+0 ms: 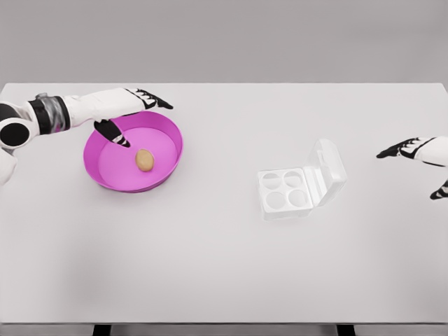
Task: Pack egg into the box and close the box lid
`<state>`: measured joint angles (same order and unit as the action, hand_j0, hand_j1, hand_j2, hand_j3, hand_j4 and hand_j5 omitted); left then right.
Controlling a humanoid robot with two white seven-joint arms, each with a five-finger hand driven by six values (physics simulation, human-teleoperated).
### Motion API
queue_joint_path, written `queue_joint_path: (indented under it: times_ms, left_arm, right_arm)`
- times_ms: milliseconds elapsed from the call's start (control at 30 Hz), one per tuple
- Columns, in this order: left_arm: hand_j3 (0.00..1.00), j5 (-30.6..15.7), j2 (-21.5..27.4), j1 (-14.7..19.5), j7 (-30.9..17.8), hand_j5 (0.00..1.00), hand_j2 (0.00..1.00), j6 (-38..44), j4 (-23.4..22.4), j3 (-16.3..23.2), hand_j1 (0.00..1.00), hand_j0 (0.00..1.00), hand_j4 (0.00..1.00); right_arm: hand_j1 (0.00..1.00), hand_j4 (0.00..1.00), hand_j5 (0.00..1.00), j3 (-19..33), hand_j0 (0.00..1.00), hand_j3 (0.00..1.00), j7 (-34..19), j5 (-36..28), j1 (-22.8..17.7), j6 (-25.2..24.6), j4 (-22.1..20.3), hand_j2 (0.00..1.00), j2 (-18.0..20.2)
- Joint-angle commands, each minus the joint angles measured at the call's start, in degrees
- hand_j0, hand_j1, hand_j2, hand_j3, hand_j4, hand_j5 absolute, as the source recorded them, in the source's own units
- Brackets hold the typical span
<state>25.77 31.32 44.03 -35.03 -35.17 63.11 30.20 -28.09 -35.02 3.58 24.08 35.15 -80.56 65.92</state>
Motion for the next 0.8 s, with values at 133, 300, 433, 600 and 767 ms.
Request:
queue_joint_path:
  times_ms: [133, 300, 433, 600, 767]
  left_arm:
    - [1.00, -0.6, 3.3, -0.3, 0.0, 1.00, 1.00, 0.2, 3.4, 0.0, 1.00, 1.00, 1.00]
    - [0.92, -0.9, 4.9, -0.5, 0.0, 0.92, 0.92, 0.2, 4.1, 2.2, 0.92, 0.92, 0.92]
    - [0.91, -3.4, 6.8, -0.5, 0.0, 0.91, 0.91, 0.2, 4.2, 6.1, 0.91, 0.91, 0.91]
    - [0.87, -3.6, 7.0, -0.5, 0.0, 0.87, 0.87, 0.2, 4.2, 8.4, 0.87, 0.87, 0.87]
    - [0.81, -3.6, 6.8, -0.8, 0.0, 0.81, 0.81, 0.2, 4.2, 8.5, 0.81, 0.81, 0.81]
  right_arm:
    - [1.00, 1.00, 1.00, 0.4, 1.00, 1.00, 0.0, -0.2, -0.4, -0.1, -0.4, 1.00, 0.9]
    - [1.00, 1.00, 1.00, 0.3, 1.00, 1.00, 0.0, -0.2, -0.4, -0.1, -0.9, 1.00, 0.8]
    - [1.00, 1.00, 1.00, 0.3, 1.00, 1.00, 0.0, -0.2, -0.4, -0.1, -0.8, 1.00, 0.8]
    - [1.00, 1.00, 1.00, 0.4, 1.00, 1.00, 0.0, -0.2, -0.4, -0.1, -0.8, 1.00, 0.9]
    - [1.00, 1.00, 1.00, 0.2, 1.00, 1.00, 0.0, -0.2, -0.4, -0.1, -0.6, 1.00, 0.7]
